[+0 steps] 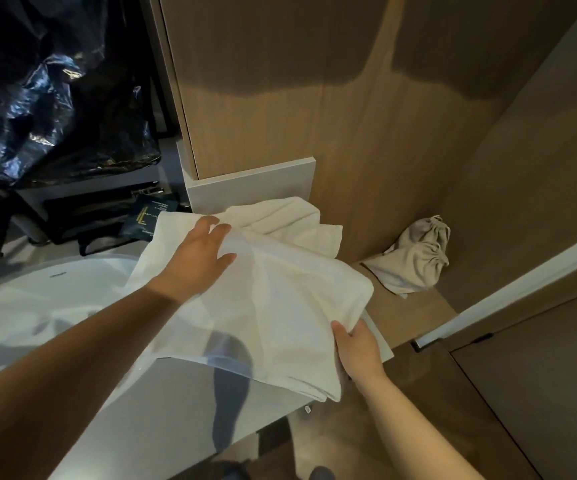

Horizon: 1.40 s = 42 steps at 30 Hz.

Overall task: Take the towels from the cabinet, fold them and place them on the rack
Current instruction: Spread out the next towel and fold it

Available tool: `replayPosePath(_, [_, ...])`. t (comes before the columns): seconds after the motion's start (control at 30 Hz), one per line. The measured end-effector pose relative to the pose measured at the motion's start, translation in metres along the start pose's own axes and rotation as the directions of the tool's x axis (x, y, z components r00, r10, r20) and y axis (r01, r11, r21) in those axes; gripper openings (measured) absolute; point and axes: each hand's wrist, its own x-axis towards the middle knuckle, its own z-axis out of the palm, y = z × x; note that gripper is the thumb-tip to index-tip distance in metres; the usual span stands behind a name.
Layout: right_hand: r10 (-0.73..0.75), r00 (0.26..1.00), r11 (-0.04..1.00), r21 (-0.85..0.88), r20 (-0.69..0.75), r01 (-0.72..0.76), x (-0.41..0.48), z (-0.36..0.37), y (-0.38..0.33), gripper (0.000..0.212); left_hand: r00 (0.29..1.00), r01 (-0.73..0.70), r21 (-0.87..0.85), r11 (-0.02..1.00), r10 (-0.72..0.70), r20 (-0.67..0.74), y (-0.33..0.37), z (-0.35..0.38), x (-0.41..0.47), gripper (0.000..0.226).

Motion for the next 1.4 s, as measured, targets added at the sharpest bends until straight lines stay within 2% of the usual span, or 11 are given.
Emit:
replayPosePath(0.13, [0.046, 0.993, 0.998, -0.027, -0.105, -0.050, -0.003, -0.014, -0.011, 0.047, 0.986, 0.124, -0.093, 0.988, -0.133, -0.100, -0.004, -0.002, -0.034, 0.045])
replayPosePath(0.2, [-0.104, 0.970, 0.990, -0.113, -0.218, 0.081, -0.011, -0.019, -0.019, 0.059, 0.978, 0.186, -0.071, 0.980, -0.192, -0.088, -0.012, 0.000, -0.054, 0.045])
replayPosePath(0.27, [-0.307, 0.908, 0.937, -0.255, -0.286, 0.237, -0.018, -0.019, -0.035, 0.062, 0.973, 0.199, -0.040, 0.979, -0.202, -0.107, -0.022, 0.000, -0.071, 0.045])
replayPosePath(0.37, [-0.512, 0.841, 0.833, -0.337, -0.173, 0.438, -0.022, -0.005, -0.066, 0.048, 0.960, 0.247, -0.031, 0.968, -0.249, -0.131, -0.032, -0.005, -0.089, 0.048])
replayPosePath(0.53, [-0.637, 0.758, 0.676, -0.371, 0.141, 0.637, -0.013, 0.042, -0.120, 0.039, 0.877, 0.445, -0.114, 0.888, -0.458, -0.144, -0.053, -0.016, -0.117, 0.059])
replayPosePath(0.73, [-0.617, 0.653, 0.482, -0.445, 0.439, 0.755, 0.011, 0.104, -0.194, 0.042, 0.843, 0.496, -0.306, 0.813, -0.535, -0.057, -0.073, -0.010, -0.142, 0.054])
replayPosePath(0.83, [-0.581, 0.578, 0.381, -0.437, 0.572, 0.815, 0.018, 0.132, -0.223, 0.044, 0.845, 0.480, -0.345, 0.807, -0.531, -0.065, -0.079, -0.008, -0.141, 0.040])
replayPosePath(0.97, [-0.472, 0.506, 0.112, -0.520, 0.722, 0.847, 0.029, 0.164, -0.247, 0.056, 0.862, 0.467, -0.358, 0.808, -0.507, -0.019, -0.087, -0.001, -0.137, 0.033])
replayPosePath(1.1, [-0.317, 0.511, -0.080, -0.559, 0.799, 0.825, 0.037, 0.181, -0.263, 0.047, 0.858, 0.487, -0.410, 0.771, -0.511, 0.059, -0.093, 0.003, -0.135, 0.027])
replayPosePath(1.23, [-0.309, 0.491, -0.141, -0.550, 0.815, 0.823, 0.041, 0.184, -0.276, 0.034, 0.923, 0.353, -0.553, 0.754, -0.378, 0.074, -0.102, -0.007, -0.136, 0.011])
replayPosePath(1.4, [-0.384, 0.466, -0.066, -0.527, 0.797, 0.847, 0.055, 0.168, -0.288, 0.039, 0.817, 0.537, -0.580, 0.612, -0.549, 0.177, -0.124, -0.023, -0.125, 0.016])
